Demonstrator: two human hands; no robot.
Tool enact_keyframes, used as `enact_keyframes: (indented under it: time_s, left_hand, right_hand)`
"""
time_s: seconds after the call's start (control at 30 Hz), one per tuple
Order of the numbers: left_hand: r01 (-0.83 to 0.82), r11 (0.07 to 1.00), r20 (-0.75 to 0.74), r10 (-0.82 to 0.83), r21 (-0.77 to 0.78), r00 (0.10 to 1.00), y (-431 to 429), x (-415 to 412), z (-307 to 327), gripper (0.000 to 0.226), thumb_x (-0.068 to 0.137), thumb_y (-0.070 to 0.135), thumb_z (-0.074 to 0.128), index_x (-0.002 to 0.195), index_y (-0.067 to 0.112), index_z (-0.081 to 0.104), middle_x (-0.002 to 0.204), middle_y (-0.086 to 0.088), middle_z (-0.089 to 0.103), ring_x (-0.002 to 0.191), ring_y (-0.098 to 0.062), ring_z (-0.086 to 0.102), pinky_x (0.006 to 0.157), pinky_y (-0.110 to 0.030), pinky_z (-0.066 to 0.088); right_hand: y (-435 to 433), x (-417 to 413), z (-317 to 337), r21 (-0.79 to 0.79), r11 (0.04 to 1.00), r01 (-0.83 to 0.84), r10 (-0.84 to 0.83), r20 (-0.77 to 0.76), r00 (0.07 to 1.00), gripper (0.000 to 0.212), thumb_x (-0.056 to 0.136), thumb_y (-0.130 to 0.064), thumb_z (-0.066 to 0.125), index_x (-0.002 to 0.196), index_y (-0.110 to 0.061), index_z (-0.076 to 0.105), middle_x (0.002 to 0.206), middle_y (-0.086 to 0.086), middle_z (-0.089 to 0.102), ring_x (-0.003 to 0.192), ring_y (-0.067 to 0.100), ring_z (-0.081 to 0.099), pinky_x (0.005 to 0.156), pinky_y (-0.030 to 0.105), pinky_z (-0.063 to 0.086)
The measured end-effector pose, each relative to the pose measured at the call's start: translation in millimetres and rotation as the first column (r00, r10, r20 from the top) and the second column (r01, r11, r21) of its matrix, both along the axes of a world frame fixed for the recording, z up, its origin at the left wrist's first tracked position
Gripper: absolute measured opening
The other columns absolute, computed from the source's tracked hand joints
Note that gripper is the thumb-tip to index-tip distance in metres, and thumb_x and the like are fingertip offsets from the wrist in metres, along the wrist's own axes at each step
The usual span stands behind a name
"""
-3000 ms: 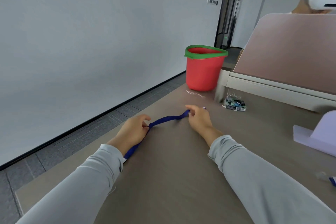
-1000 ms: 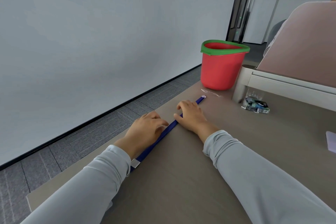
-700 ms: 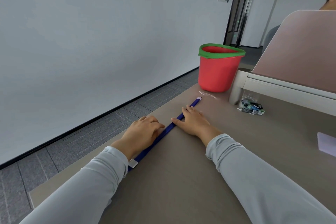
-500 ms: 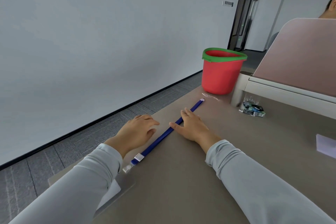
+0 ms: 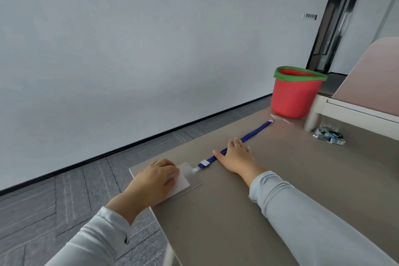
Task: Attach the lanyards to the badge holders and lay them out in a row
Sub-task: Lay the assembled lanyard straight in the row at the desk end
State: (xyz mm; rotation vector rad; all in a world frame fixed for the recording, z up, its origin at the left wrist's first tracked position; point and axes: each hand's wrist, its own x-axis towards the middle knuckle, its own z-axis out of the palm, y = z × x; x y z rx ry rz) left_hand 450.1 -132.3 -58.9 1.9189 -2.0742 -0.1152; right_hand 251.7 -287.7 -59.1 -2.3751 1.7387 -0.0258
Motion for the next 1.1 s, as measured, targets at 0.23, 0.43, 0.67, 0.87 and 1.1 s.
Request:
enact_keyframes:
  time_s: [0.23, 0.43, 0.67, 0.87, 1.1]
  left_hand:
    - [-0.044, 0.988, 0.124, 0.026, 0.151, 0.992, 11.7, 1.2, 0.8, 0.058, 0.097, 0.046, 0.028, 0.146, 0.014, 0.023, 0.155, 0.001, 0.016, 0.143, -0.014, 0.009, 0.116, -0.030, 0.010]
    - [-0.055, 0.975, 0.126, 0.028, 0.216, 0.992, 5.0, 9.9, -1.4, 0.058, 0.099, 0.041, 0.025, 0.148, 0.015, 0.008, 0.157, -0.001, 0.000, 0.144, -0.014, -0.006, 0.115, -0.030, -0.001]
    - [-0.151, 0.963, 0.124, 0.125, 0.224, 0.984, -0.2, 10.0, -7.9, 0.059, 0.099, 0.043, 0.019, 0.148, 0.016, 0.005, 0.157, -0.001, -0.003, 0.143, -0.013, -0.008, 0.116, -0.031, -0.003]
    - [-0.204, 0.944, 0.142, 0.172, 0.258, 0.975, 1.9, 6.3, -8.2, 0.059, 0.098, 0.044, 0.015, 0.148, 0.018, 0.000, 0.157, -0.001, -0.008, 0.143, -0.018, -0.012, 0.115, -0.037, -0.006]
    - [-0.226, 0.935, 0.147, 0.191, 0.273, 0.970, 4.3, 6.1, -6.8, 0.059, 0.098, 0.046, 0.014, 0.148, 0.020, -0.001, 0.156, 0.001, -0.010, 0.142, -0.022, -0.014, 0.115, -0.042, -0.007]
  right_hand:
    - [-3.0, 6.0, -0.3, 0.006, 1.000, 0.000, 0.000, -0.018, 1.000, 0.098, 0.083, -0.074, 0.025, 0.148, -0.005, 0.000, 0.158, 0.012, -0.002, 0.146, 0.025, -0.002, 0.117, 0.048, 0.005]
    - [-13.9, 14.9, 0.2, -0.004, 1.000, -0.007, 0.007, -0.031, 1.000, 0.099, 0.081, -0.076, 0.026, 0.149, -0.009, 0.001, 0.158, 0.009, -0.002, 0.146, 0.023, -0.003, 0.117, 0.052, 0.005]
    - [-25.1, 24.5, -1.5, -0.008, 1.000, 0.019, -0.019, -0.035, 0.999, 0.098, 0.080, -0.078, 0.024, 0.149, -0.012, 0.001, 0.159, 0.008, -0.003, 0.146, 0.023, -0.004, 0.116, 0.055, 0.004]
    - [-28.6, 28.3, -1.7, -0.004, 1.000, 0.012, -0.013, -0.051, 0.999, 0.098, 0.079, -0.079, 0.022, 0.149, -0.015, 0.000, 0.159, 0.006, -0.004, 0.146, 0.023, -0.005, 0.115, 0.057, 0.004]
    - [-30.7, 27.7, -3.3, -0.002, 1.000, 0.000, 0.000, -0.048, 0.999, 0.097, 0.079, -0.080, 0.022, 0.149, -0.016, 0.000, 0.159, 0.006, -0.006, 0.146, 0.023, -0.007, 0.115, 0.058, 0.003]
